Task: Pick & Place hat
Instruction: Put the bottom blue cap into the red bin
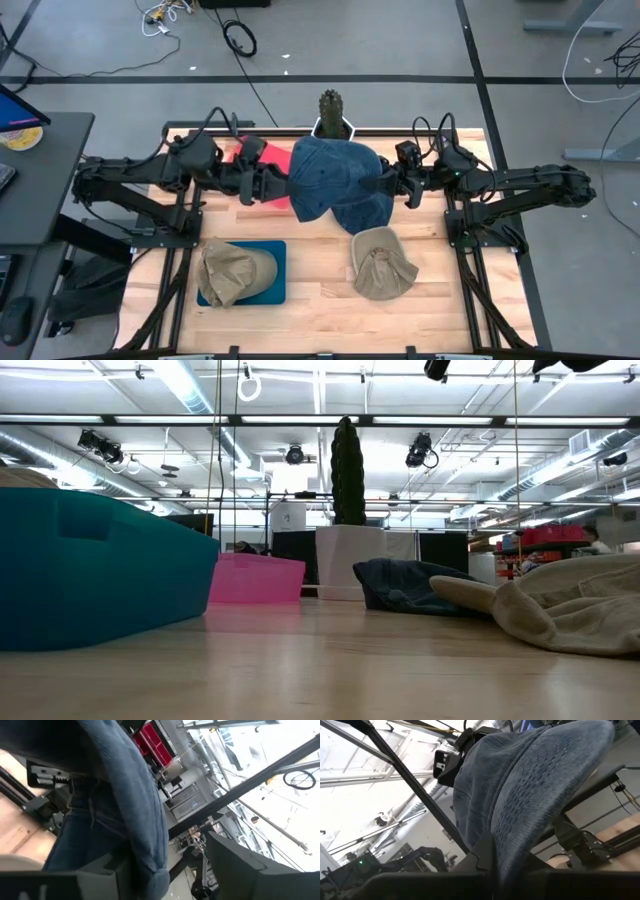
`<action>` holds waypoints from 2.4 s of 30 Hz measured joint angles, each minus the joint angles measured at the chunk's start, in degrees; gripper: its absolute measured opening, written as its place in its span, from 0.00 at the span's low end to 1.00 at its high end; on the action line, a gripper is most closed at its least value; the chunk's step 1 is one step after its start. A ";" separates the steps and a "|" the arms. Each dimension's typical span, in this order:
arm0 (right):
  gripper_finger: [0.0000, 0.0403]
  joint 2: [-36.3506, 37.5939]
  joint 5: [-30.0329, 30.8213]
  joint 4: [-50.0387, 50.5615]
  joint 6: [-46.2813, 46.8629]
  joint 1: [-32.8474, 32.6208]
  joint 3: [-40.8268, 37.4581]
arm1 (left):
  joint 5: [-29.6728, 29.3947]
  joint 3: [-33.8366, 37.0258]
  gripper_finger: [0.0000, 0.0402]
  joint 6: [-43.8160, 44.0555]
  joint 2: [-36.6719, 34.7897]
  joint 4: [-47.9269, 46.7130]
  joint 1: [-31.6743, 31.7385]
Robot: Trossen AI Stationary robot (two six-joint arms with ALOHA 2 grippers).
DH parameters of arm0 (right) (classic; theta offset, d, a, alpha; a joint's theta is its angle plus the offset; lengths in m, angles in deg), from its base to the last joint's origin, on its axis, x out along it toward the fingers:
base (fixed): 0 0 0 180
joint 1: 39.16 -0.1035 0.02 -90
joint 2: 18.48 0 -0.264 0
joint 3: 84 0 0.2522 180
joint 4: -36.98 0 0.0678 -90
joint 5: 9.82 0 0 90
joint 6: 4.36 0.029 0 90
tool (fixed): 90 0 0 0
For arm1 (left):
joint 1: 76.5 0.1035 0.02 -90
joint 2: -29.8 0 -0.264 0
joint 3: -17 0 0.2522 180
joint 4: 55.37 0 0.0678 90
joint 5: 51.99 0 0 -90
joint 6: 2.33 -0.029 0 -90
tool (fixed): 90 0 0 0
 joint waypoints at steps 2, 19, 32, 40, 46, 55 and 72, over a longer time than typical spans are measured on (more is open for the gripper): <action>0.01 0.00 0.00 0.06 -0.15 0.00 0.00 | -0.02 0.00 0.49 -0.27 -0.06 0.09 0.54; 0.14 0.00 -1.15 0.79 2.66 0.04 0.00 | 0.05 0.00 0.05 -6.84 -0.06 -0.32 1.80; 0.64 0.04 -13.53 4.72 9.28 1.17 0.00 | 3.29 0.02 0.04 -10.89 -1.23 -14.71 2.35; 0.67 0.04 -15.45 11.54 9.36 1.29 0.00 | 4.60 0.05 0.04 -13.00 -3.05 -21.45 5.23; 0.63 0.55 -14.49 20.71 8.48 1.29 0.00 | 4.80 0.00 0.04 -13.90 -5.24 -26.41 8.45; 0.54 1.10 -7.26 35.35 6.44 1.25 -0.01 | 5.82 0.04 0.04 -19.38 -7.20 -32.28 15.04; 0.29 1.11 -4.07 35.79 5.91 0.90 -0.02 | 8.09 0.01 0.04 -38.91 -6.18 -45.15 33.23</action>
